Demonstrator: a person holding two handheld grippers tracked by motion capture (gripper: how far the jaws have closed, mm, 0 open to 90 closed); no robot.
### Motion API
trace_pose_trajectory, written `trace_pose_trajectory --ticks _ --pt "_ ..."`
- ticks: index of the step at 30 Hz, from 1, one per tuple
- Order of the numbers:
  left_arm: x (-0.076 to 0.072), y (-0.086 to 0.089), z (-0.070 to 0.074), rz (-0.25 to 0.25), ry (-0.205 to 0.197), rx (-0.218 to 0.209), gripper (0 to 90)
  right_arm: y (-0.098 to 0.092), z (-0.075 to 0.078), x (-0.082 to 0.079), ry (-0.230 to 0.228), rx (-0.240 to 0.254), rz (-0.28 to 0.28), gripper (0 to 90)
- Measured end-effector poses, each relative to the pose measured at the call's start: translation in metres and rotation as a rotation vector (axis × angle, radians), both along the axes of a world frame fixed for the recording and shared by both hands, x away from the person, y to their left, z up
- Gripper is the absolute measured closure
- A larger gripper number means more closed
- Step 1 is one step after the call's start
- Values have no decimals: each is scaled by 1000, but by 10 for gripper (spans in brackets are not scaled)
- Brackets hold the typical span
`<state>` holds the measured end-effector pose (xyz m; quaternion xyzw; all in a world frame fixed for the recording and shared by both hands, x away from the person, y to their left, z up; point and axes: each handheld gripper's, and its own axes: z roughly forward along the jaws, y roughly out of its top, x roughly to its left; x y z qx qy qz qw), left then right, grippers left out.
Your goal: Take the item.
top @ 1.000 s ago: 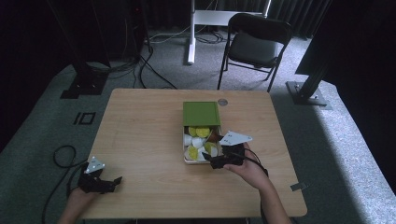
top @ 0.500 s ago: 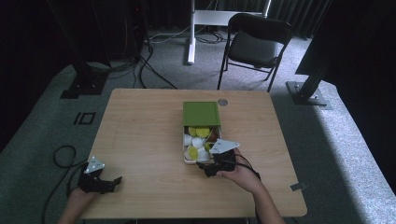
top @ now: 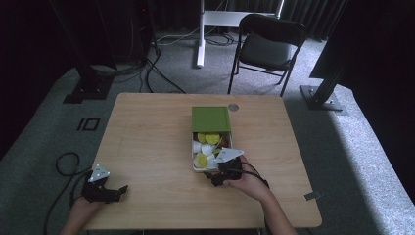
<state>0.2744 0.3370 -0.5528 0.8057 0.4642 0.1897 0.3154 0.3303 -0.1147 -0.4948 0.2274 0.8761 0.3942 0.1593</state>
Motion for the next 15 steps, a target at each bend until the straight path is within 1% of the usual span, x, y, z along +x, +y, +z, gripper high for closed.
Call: trace_pose_trajectory --ticks 3,5,7,9,10,11,12,13,14,15 --pt "0 0 0 0 -1 0 6 1 0 1 -9 -33 -6 200" --pt "0 0 0 0 0 0 5 1 0 1 -16 -38 -4 213" --pt "0 0 0 0 0 0 6 0 0 1 -32 -56 -1 237" --pt "0 0 0 0 0 1 6 0 0 1 -53 -69 10 269" --pt "0 0 0 0 0 0 5 0 0 0 -71 -75 19 297" --pt "0 0 0 0 0 0 6 -1 2 -1 -84 -71 33 310" --pt "0 0 0 0 0 0 6 0 2 -1 -85 -66 34 313" --pt "0 0 0 0 0 0 5 0 2 -1 -88 -75 42 327" --pt "0 0 0 0 0 0 5 2 2 -2 -98 -95 53 333" --pt "0 0 0 0 0 0 5 3 2 -2 -99 -100 56 348"
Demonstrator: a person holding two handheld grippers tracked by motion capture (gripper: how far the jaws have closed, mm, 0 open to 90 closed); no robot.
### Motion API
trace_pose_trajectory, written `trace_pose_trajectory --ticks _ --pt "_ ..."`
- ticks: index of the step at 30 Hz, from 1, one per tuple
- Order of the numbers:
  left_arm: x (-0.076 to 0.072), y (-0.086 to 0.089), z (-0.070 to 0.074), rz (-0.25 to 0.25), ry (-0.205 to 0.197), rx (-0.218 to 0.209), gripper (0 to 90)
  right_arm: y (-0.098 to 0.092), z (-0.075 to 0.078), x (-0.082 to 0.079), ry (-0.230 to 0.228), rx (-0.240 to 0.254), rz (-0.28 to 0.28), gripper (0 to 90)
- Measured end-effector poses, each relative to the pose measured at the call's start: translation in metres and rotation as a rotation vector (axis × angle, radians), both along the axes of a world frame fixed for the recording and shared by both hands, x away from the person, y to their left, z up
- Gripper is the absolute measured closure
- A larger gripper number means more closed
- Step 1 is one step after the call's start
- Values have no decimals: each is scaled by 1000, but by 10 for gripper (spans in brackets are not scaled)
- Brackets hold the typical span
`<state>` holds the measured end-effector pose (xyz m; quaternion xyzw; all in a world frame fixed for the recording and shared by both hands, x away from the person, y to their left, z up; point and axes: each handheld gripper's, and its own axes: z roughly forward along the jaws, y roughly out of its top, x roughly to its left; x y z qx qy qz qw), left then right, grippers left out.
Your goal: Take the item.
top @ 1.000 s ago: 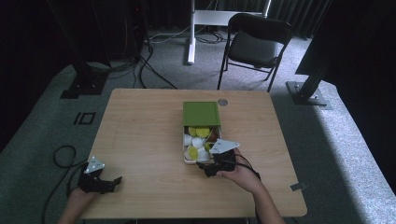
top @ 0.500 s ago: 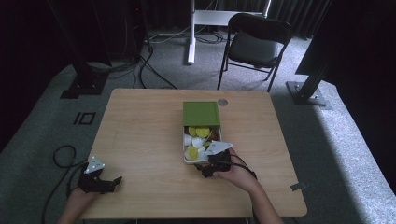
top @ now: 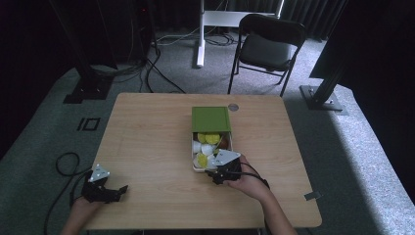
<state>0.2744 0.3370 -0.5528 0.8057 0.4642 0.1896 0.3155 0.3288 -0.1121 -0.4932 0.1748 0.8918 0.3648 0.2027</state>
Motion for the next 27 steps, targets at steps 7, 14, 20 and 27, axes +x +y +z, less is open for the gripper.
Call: trace_pose_trajectory --ticks 7,14,20,27 --pt "0 0 0 0 0 -1 6 4 -2 5 17 -78 -18 425" --pt "0 0 0 0 0 -1 6 3 4 8 66 -52 -49 440" --pt "0 0 0 1 0 -4 5 1 9 11 46 -52 -72 564" --pt "0 0 0 1 0 -3 6 -1 9 14 76 -11 -73 571"
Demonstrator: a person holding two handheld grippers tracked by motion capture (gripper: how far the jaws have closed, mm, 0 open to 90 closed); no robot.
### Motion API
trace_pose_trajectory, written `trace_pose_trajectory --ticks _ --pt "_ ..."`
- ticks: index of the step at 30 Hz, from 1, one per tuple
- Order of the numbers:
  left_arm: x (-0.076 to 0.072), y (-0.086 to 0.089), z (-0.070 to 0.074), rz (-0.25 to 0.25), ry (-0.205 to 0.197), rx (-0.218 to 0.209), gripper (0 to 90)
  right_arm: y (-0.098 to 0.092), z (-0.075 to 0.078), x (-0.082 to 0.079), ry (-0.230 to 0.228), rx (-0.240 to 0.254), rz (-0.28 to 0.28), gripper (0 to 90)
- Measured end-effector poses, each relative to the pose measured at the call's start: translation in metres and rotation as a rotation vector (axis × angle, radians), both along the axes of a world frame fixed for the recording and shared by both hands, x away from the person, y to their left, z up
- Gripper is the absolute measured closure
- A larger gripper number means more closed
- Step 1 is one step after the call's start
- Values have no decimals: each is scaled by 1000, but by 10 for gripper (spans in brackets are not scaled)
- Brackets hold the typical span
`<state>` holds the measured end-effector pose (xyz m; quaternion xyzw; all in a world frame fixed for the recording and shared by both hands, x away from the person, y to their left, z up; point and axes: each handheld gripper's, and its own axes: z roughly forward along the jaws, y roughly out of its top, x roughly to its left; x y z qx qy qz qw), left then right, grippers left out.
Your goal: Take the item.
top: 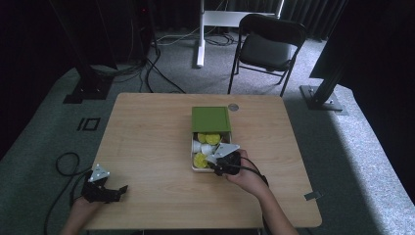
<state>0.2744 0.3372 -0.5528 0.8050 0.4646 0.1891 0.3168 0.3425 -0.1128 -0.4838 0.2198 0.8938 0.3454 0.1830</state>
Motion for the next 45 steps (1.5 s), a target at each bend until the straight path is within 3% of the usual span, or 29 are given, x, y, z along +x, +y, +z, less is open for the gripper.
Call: trace_pose_trajectory --ticks 19,22,26,32,39,45 --pt "0 0 0 0 0 0 6 -8 25 1 -15 180 -66 573" --pt "0 0 0 1 0 1 6 -10 28 1 -31 210 -84 573" --pt "0 0 0 -1 1 4 6 -15 34 0 -65 288 -132 573" --pt "0 0 0 -1 -1 3 6 -21 38 0 -92 310 -160 573" --pt "0 0 0 0 -1 2 6 -38 49 3 -188 398 -292 573" --pt "0 0 0 0 -1 4 6 -54 54 9 -229 405 -356 573"
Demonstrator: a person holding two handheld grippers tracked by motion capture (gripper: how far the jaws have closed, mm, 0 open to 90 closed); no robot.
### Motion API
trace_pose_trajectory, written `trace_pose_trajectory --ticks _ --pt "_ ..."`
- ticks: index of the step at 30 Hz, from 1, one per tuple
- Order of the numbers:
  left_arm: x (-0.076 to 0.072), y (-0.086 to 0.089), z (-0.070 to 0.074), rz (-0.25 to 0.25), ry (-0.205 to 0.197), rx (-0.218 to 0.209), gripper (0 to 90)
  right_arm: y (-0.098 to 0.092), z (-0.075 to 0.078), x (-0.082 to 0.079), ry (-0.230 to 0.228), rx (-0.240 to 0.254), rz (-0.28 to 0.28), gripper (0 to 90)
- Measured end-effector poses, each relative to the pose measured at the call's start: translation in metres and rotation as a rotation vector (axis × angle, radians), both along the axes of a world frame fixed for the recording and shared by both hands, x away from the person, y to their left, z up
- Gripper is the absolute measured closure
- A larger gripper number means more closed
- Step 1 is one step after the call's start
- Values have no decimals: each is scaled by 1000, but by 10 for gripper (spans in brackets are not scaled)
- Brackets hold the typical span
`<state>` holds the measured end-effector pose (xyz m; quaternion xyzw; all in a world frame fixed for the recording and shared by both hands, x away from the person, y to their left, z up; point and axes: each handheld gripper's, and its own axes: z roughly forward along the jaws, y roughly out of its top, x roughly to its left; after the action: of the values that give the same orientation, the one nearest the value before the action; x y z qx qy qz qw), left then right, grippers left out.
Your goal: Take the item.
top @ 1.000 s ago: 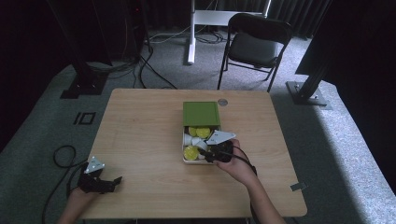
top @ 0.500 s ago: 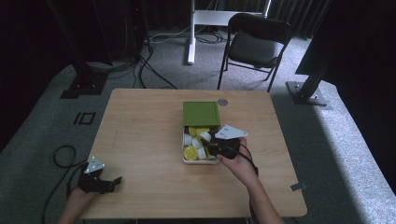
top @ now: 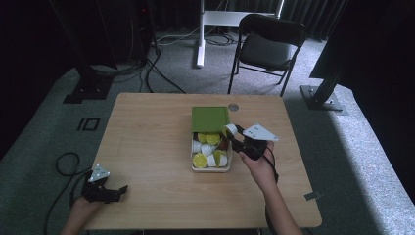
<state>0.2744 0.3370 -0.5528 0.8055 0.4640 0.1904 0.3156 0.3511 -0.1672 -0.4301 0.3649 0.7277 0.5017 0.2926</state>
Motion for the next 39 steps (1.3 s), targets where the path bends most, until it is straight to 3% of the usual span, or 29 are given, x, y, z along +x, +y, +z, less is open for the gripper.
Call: trace_pose_trajectory --ticks 11,20,32,39 --pt "0 0 0 0 0 -2 6 -17 -4 11 -4 -17 -99 573" --pt "0 0 0 0 2 -3 6 -34 -16 23 -12 -6 -219 573" --pt "0 0 0 -1 2 -5 6 -49 -39 40 46 -15 -278 573" --pt "0 0 0 -1 1 -4 6 -51 -58 50 104 -21 -295 573"
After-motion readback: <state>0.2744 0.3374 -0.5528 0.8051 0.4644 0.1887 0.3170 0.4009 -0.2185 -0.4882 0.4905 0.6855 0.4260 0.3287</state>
